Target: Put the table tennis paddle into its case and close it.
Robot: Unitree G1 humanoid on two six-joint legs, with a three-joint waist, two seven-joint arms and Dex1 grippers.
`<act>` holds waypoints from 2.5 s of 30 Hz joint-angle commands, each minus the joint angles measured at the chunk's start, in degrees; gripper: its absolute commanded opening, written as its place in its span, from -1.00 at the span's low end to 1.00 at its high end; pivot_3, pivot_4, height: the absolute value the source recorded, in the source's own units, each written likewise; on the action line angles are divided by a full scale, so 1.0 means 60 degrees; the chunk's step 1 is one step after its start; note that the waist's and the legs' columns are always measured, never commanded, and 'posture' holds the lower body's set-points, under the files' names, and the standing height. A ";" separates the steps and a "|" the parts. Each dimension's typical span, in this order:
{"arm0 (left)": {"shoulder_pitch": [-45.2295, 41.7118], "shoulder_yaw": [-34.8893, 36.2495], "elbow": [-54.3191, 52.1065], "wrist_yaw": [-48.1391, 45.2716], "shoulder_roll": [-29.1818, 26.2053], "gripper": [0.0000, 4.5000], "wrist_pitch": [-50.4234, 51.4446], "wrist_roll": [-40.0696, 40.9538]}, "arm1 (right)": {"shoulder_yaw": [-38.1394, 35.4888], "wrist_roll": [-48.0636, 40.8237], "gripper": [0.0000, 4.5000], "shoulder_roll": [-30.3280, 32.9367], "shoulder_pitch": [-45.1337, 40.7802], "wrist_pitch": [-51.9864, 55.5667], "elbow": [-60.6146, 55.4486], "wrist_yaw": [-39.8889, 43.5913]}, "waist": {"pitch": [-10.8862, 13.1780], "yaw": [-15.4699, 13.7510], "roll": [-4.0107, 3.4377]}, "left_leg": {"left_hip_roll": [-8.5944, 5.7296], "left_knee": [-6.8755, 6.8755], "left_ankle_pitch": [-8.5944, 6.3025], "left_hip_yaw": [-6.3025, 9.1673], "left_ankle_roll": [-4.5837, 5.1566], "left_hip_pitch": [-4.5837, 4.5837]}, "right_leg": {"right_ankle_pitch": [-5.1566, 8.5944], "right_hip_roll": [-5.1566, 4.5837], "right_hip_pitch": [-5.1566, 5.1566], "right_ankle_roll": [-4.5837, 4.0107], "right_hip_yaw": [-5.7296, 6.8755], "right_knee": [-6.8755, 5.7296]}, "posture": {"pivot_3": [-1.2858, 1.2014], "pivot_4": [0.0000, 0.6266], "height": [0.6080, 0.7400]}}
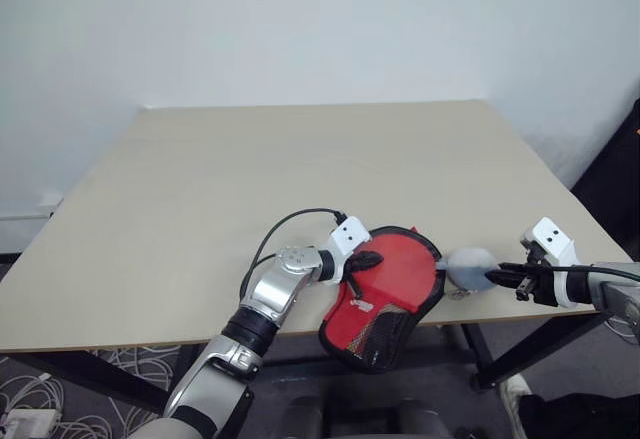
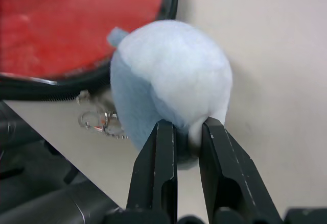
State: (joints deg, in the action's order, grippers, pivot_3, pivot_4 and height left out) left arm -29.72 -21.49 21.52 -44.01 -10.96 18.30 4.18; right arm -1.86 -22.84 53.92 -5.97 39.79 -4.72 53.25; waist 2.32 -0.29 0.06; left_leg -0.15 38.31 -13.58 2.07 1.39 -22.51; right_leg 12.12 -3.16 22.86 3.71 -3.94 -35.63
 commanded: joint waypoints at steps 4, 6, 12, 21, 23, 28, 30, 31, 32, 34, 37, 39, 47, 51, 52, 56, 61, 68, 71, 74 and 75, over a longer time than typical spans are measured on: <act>0.0263 -0.0197 0.0386 -0.0025 -0.0086 -1.00 0.0301 -0.0394 | -0.0685 -0.0576 0.19 0.0916 -0.0091 -0.0092 -0.0689 0.1402 | 0.0000 0.0026 0.0000 | 0.0002 0.0001 0.0000 -0.0004 0.0000 0.0002 | 0.0000 0.0001 0.0003 0.0000 -0.0001 -0.0003 | 0.03 -1.00 1.00; 0.0264 -0.0188 0.0390 -0.0029 -0.0074 -1.00 0.0301 -0.0411 | -0.0829 -0.0835 0.19 0.1069 -0.0324 -0.0014 -0.0759 0.1753 | 0.0001 0.0027 0.0002 | 0.0003 0.0000 -0.0001 -0.0004 0.0000 0.0002 | 0.0000 0.0002 0.0004 0.0000 -0.0002 -0.0003 | 0.03 -1.00 1.00; 0.0266 -0.0168 0.0396 -0.0063 -0.0029 -1.00 0.0288 -0.0459 | -0.0109 -0.0245 0.19 0.0892 -0.2632 -0.0369 0.0653 0.1933 | -0.0007 0.0026 -0.0007 | 0.0004 0.0000 -0.0001 -0.0005 -0.0001 0.0006 | 0.0000 0.0002 0.0009 0.0000 -0.0001 -0.0001 | 0.03 -1.00 1.00; 0.0305 -0.0080 0.0351 0.0034 0.0071 -1.00 0.0324 -0.0497 | 0.1225 0.1045 0.19 0.0706 -0.2964 -0.1301 0.1924 0.2478 | -0.0022 0.0020 0.0023 | 0.0002 -0.0003 -0.0001 -0.0004 0.0000 -0.0003 | 0.0000 0.0001 0.0011 0.0000 -0.0002 -0.0002 | 0.03 -1.00 1.00; 0.0372 -0.0076 0.0270 0.0048 0.0066 -1.00 0.0356 -0.0490 | 0.1253 0.1086 0.19 0.0684 -0.2845 -0.1324 0.1937 0.2560 | -0.0022 0.0024 0.0023 | 0.0002 -0.0003 -0.0001 -0.0005 0.0000 -0.0002 | 0.0000 0.0001 0.0011 0.0000 -0.0002 -0.0002 | 0.03 -1.00 1.00; 0.0500 -0.0098 0.0119 -0.0004 0.0075 -1.00 0.0407 -0.0446 | 0.1380 0.1295 0.19 0.0681 -0.2558 -0.1325 0.1771 0.2643 | -0.0024 0.0027 0.0020 | 0.0004 -0.0004 -0.0001 -0.0006 0.0000 0.0000 | 0.0000 0.0003 0.0013 0.0000 -0.0004 -0.0005 | 0.03 -1.00 1.00; 0.0528 -0.0084 0.0029 -0.0130 0.0074 -1.00 0.0346 -0.0361 | 0.1415 0.1365 0.19 0.0680 -0.2450 -0.1304 0.1756 0.2679 | -0.0023 0.0026 0.0021 | 0.0004 -0.0004 -0.0001 -0.0007 0.0000 0.0000 | 0.0000 0.0003 0.0012 0.0000 -0.0004 -0.0004 | 0.03 -1.00 1.00; 0.0526 -0.0062 -0.0005 -0.0184 0.0082 -1.00 0.0346 -0.0313 | 0.1436 0.1377 0.19 0.0703 -0.2387 -0.1297 0.1731 0.2739 | -0.0023 0.0026 0.0021 | 0.0004 -0.0004 -0.0001 -0.0006 0.0000 0.0000 | 0.0000 0.0003 0.0012 0.0000 -0.0004 -0.0004 | 0.03 -1.00 1.00; 0.0520 -0.0035 -0.0023 -0.0235 0.0087 -1.00 0.0346 -0.0273 | 0.1453 0.1384 0.19 0.0731 -0.2323 -0.1306 0.1688 0.2794 | -0.0023 0.0026 0.0021 | 0.0004 -0.0004 -0.0001 -0.0007 0.0000 -0.0001 | 0.0000 0.0003 0.0012 0.0000 -0.0004 -0.0004 | 0.03 -1.00 1.00; 0.0498 0.0041 -0.0018 -0.0368 0.0106 -1.00 0.0357 -0.0179 | 0.1462 0.1356 0.19 0.0761 -0.2218 -0.1277 0.1567 0.2881 | -0.0023 0.0028 0.0021 | 0.0004 -0.0004 -0.0001 -0.0008 0.0000 0.0000 | 0.0000 0.0003 0.0014 0.0000 -0.0005 -0.0004 | 0.03 -1.00 1.00; 0.0455 0.0059 -0.0037 -0.0803 0.0125 -1.00 0.0342 -0.0018 | 0.1482 0.1340 0.19 0.0748 -0.2118 -0.1211 0.1425 0.2953 | -0.0023 0.0026 0.0021 | 0.0005 -0.0004 -0.0001 -0.0007 0.0000 -0.0001 | 0.0000 0.0003 0.0014 0.0000 -0.0004 -0.0004 | 0.03 -1.00 1.00; 0.0431 -0.0012 -0.0033 -0.1014 0.0160 -1.00 0.0296 -0.0006 | 0.1538 0.1334 0.19 0.0758 -0.2085 -0.1174 0.1392 0.3043 | -0.0022 0.0025 0.0022 | 0.0004 -0.0004 -0.0001 -0.0007 0.0000 -0.0002 | 0.0000 0.0003 0.0013 0.0000 -0.0004 -0.0004 | 0.03 -1.00 1.00; 0.0291 -0.0276 0.0355 -0.1809 0.0381 -1.00 0.0199 -0.0088 | 0.1574 0.1220 0.19 0.0795 -0.1999 -0.0898 0.1141 0.3347 | -0.0023 0.0017 0.0022 | 0.0003 -0.0002 -0.0001 -0.0005 0.0000 0.0000 | 0.0000 0.0003 0.0008 0.0000 -0.0001 -0.0002 | 0.03 -1.00 1.00; 0.0042 -0.0292 0.0881 -0.1799 0.0566 -1.00 -0.0133 -0.0306 | 0.1619 0.1241 0.19 0.0813 -0.1838 -0.0815 0.0996 0.3418 | -0.0024 0.0003 0.0022 | 0.0001 0.0000 -0.0001 -0.0001 0.0000 0.0002 | 0.0000 0.0002 0.0002 0.0000 0.0002 0.0000 | 0.03 -1.00 1.00; -0.0026 -0.0280 0.1009 -0.1787 0.0613 -1.00 -0.0199 -0.0342 | 0.1617 0.1231 0.19 0.0809 -0.1798 -0.0788 0.0934 0.3411 | -0.0024 -0.0005 0.0022 | 0.0000 0.0003 -0.0002 0.0000 0.0000 0.0003 | 0.0000 0.0002 0.0001 0.0000 0.0003 0.0001 | 0.03 -1.00 1.00; -0.0154 -0.0231 0.1252 -0.1831 0.0708 -1.00 -0.0330 -0.0394 | 0.1628 0.1195 0.19 0.0746 -0.1722 -0.0659 0.0764 0.3379 | -0.0024 -0.0086 0.0023 | -0.0007 0.0014 -0.0002 0.0009 0.0000 0.0007 | 0.0002 0.0001 0.0001 0.0002 0.0003 0.0003 | 0.03 -1.00 1.00; -0.0191 -0.0215 0.1332 -0.1951 0.0725 -1.00 -0.0427 -0.0456 | 0.1678 0.1282 0.03 0.0568 -0.1647 -0.0571 0.0731 0.3123 | -0.0025 -0.0098 0.0024 | -0.0011 0.0025 -0.0006 0.0015 0.0005 0.0006 | 0.0003 0.0000 -0.0005 0.0005 0.0003 0.0005 | 0.03 -1.00 1.00; -0.0257 -0.0193 0.1429 -0.2012 0.0724 -1.00 -0.0482 -0.0496 | 0.1729 0.1587 -0.93 0.0425 -0.1638 -0.0617 0.0872 0.2554 | -0.0027 -0.0098 0.0025 | -0.0011 0.0030 -0.0007 0.0018 0.0006 0.0007 | 0.0003 0.0000 -0.0010 0.0005 0.0004 0.0005 | 0.03 -1.00 1.00; -0.0290 -0.0188 0.1473 -0.2022 0.0725 -1.00 -0.0505 -0.0503 | 0.1700 0.1791 -0.98 0.0291 -0.1679 -0.0807 0.1064 0.2184 | -0.0032 -0.0097 0.0034 | -0.0011 0.0033 -0.0009 0.0019 0.0008 0.0012 | 0.0003 0.0000 -0.0016 0.0005 0.0005 0.0005 | 0.03 -1.00 1.00; -0.0312 -0.0178 0.1509 -0.2012 0.0729 -1.00 -0.0522 -0.0511 | 0.1571 0.1662 -0.98 0.0274 -0.1695 -0.0759 0.0976 0.2210 | -0.0036 -0.0095 0.0044 | -0.0010 0.0033 -0.0011 0.0020 0.0007 0.0026 | 0.0004 0.0000 -0.0032 0.0006 0.0008 0.0009 | 0.03 -1.00 1.00; -0.0316 -0.0176 0.1532 -0.2009 0.0732 -1.00 -0.0531 -0.0516 | 0.1497 0.1525 -0.98 0.0318 -0.1700 -0.0748 0.0845 0.2350 | -0.0036 -0.0095 0.0044 | -0.0011 0.0033 -0.0011 0.0021 0.0008 0.0033 | 0.0004 0.0000 -0.0039 0.0006 0.0008 0.0012 | 0.03 -1.00 1.00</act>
State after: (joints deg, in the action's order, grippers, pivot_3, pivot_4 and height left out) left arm -32.08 -20.32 28.21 -56.04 -7.12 14.35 2.87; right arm 7.88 -13.42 55.50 -15.77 35.05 1.01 66.93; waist 2.11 -0.86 0.33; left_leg -0.21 38.51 -13.67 2.20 1.44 -22.26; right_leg 12.15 -3.16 22.58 3.75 -3.89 -35.54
